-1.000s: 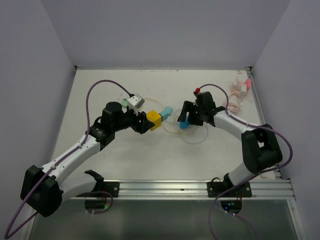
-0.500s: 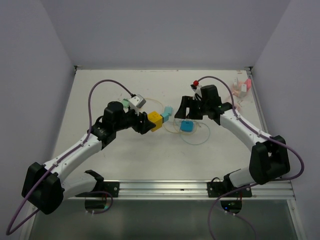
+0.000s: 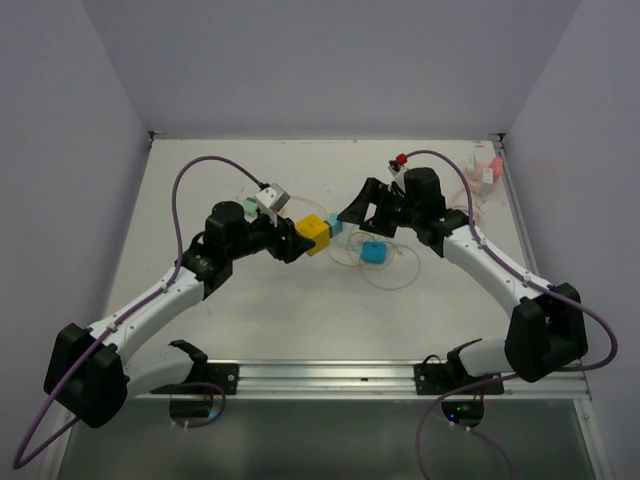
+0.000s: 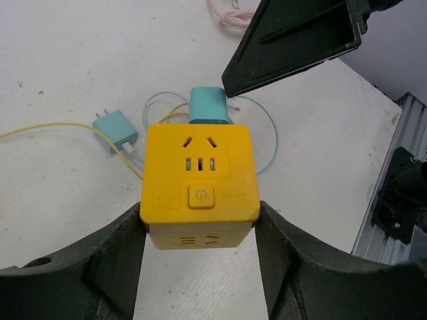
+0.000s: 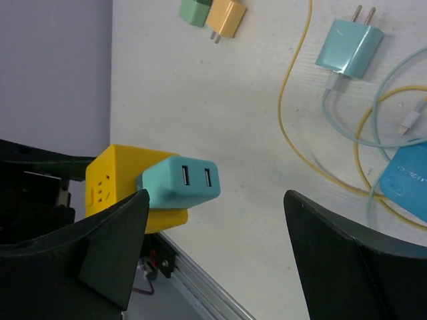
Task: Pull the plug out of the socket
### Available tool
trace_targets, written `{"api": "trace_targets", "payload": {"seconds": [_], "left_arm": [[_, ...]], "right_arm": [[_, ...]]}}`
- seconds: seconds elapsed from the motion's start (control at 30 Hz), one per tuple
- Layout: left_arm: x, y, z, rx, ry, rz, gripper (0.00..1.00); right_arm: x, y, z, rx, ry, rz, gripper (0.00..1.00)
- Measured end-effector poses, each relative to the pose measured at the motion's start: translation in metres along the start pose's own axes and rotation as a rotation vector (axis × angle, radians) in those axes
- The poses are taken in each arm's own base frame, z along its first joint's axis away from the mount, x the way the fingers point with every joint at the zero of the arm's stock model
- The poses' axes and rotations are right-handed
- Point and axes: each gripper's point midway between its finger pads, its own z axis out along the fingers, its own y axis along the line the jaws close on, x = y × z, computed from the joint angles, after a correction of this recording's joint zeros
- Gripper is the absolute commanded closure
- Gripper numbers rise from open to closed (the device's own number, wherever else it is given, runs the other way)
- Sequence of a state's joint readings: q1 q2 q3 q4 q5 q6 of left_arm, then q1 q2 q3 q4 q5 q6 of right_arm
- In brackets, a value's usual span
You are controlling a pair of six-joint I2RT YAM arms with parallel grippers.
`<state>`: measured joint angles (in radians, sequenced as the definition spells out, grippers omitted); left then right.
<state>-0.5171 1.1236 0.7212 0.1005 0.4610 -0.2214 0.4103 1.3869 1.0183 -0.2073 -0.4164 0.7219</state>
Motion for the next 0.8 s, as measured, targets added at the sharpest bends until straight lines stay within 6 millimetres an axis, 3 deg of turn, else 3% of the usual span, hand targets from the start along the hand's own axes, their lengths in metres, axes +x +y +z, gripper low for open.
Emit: {"api": "trace_targets", "payload": {"seconds": [0.3, 0.6, 0.8], "left_arm": [[-0.003, -0.001, 0.001, -0.003, -0.059, -0.055, 1.0], [-0.027, 0.002, 0.002, -0.037, -0.168, -0.091, 1.0], [-0.033, -0.002, 0.004, -0.043, -0.198, -0.084, 1.0]], "right_arm": [[-0.015, 0.025, -0.004, -0.079, -0.082, 0.174, 0.1], [-0.006, 0.034, 0.007, -0.096, -0.103, 0.299, 0.13], [-0.011, 0.043, 0.011, -0.125, -0.154, 0.35, 0.16]]}}
